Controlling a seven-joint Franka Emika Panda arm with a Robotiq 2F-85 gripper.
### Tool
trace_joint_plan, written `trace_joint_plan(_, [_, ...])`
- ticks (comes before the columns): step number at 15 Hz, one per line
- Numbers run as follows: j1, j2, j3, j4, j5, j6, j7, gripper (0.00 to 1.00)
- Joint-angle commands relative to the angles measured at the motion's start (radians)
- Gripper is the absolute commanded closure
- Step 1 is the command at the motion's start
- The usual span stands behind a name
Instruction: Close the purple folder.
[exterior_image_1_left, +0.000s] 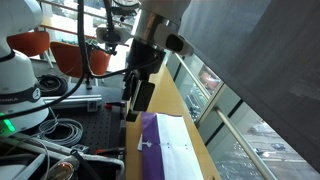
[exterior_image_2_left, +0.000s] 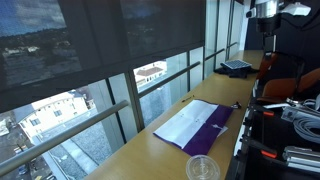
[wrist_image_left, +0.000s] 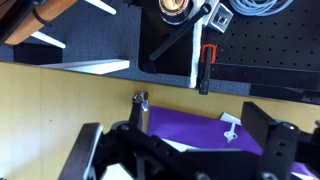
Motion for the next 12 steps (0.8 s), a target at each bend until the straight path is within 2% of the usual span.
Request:
trace_joint_plan(1, [0.041, 0.07, -0.027, 0.038, 0.078, 0.09, -0.014, 0.0])
trace_joint_plan(4, [0.103, 0.18, -0.062, 0.09, 0.265, 0.25, -0.078, 0.0])
trace_joint_plan(7, [0.156, 0.323, -0.095, 0.176, 0.476, 0.374, -0.204, 0.0])
trace_joint_plan(9, [0.159, 0.433, -0.098, 0.264, 0.609, 0.382, -0.283, 0.0])
trace_joint_plan(12, [0.097, 0.609, -0.069, 0.415, 0.781, 0.344, -0.381, 0.0])
